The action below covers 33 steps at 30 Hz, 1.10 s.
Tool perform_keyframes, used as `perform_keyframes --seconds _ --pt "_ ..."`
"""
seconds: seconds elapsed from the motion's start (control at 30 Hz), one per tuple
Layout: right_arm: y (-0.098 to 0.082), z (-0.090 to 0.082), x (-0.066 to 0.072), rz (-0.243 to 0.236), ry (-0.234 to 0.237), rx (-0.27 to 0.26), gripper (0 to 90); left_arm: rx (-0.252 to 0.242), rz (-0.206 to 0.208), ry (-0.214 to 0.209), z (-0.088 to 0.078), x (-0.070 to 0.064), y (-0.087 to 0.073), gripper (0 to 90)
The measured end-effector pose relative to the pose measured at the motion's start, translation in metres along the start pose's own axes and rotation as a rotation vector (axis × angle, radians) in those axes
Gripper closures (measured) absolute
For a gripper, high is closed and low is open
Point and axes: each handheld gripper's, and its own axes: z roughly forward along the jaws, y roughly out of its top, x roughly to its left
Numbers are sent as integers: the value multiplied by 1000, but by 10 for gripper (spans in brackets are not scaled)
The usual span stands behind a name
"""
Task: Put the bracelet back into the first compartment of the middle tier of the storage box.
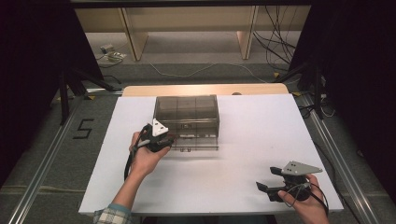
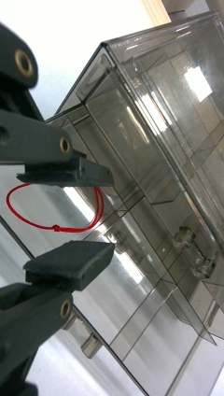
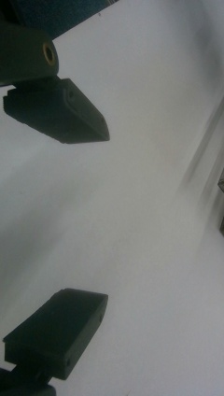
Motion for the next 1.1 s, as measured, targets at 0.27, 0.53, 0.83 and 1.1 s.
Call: perform_keyframes --seconds 0.27,0.53,0.83,1.1 --pt "0 -1 0 5 -1 -1 190 -12 -35 -5 -9 1 2 462" --pt "0 -1 0 6 -1 -2 189 -26 -64 -20 -16 0 3 343" --pt "0 -1 0 7 0 -3 189 -32 -71 -47 -22 -3 4 286" --pt "0 -1 0 7 2 -5 188 -46 -65 -73 -26 -7 4 274"
